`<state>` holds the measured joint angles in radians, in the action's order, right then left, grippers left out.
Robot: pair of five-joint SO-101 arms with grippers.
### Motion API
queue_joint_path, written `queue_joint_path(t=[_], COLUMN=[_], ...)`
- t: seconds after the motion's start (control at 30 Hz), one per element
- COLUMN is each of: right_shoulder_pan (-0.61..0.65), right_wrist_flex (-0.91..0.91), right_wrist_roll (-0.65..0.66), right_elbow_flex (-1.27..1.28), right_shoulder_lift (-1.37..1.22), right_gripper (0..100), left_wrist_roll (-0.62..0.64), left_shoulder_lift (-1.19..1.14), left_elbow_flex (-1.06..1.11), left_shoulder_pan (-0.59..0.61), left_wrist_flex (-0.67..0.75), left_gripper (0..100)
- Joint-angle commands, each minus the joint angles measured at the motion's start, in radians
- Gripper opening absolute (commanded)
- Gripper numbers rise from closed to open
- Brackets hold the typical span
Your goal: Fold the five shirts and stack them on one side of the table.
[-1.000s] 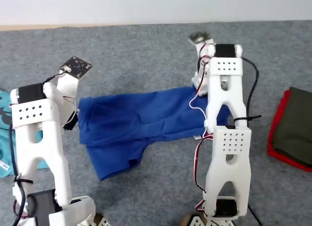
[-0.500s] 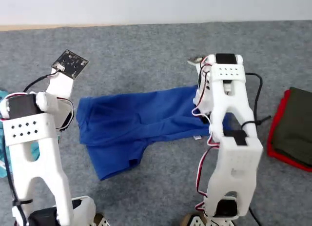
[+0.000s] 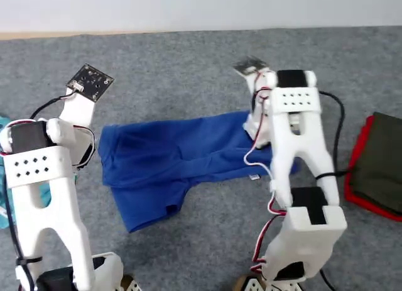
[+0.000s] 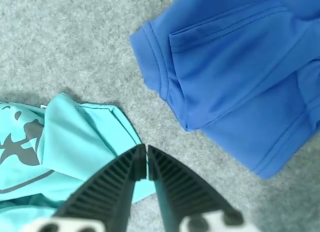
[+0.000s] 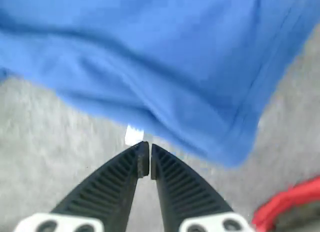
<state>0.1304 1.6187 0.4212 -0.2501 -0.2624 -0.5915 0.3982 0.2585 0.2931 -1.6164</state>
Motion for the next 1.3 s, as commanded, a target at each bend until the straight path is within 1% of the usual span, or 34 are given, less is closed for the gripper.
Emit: queue_joint_path(t=[0.0, 0.17, 0.27, 0.43, 0.6, 0.67, 0.73, 0.87, 1.03, 1.27], right_shoulder_pan=[0.073, 0.099, 0.094, 0.105, 0.101, 0.101, 0.102, 0.124, 0.140, 0.143], right_wrist_flex=[-0.094, -0.185, -0.183, -0.050, 0.142, 0.176, 0.165, 0.044, -0.036, -0.044], right_wrist_roll=[-0.017, -0.017, -0.017, -0.017, -0.017, -0.015, -0.017, -0.018, -0.018, -0.014], right_elbow_flex=[-0.052, -0.055, -0.055, -0.058, -0.057, -0.057, -0.058, -0.072, -0.074, -0.072], right_shoulder_lift=[-0.025, -0.160, -0.225, -0.242, -0.206, -0.189, -0.154, -0.102, -0.101, -0.143], right_gripper=[1.1, 1.0, 1.0, 1.0, 1.0, 1.0, 1.1, 2.8, 15.3, 15.7], left_wrist_roll=[0.003, 0.003, 0.003, 0.003, 0.003, 0.003, 0.003, 0.003, 0.003, 0.003], left_shoulder_lift=[0.037, 0.037, 0.037, 0.037, 0.037, 0.037, 0.037, 0.037, 0.037, 0.037], left_elbow_flex=[-0.033, -0.033, -0.033, -0.033, -0.033, -0.033, -0.033, -0.033, -0.033, -0.033], left_shoulder_pan=[0.003, 0.005, 0.005, 0.005, 0.005, 0.005, 0.005, 0.003, 0.005, 0.005], left_wrist_flex=[0.006, 0.006, 0.006, 0.006, 0.006, 0.006, 0.008, 0.008, 0.006, 0.006], left_gripper=[1, 1, 1, 1, 1, 1, 1, 1, 1, 1])
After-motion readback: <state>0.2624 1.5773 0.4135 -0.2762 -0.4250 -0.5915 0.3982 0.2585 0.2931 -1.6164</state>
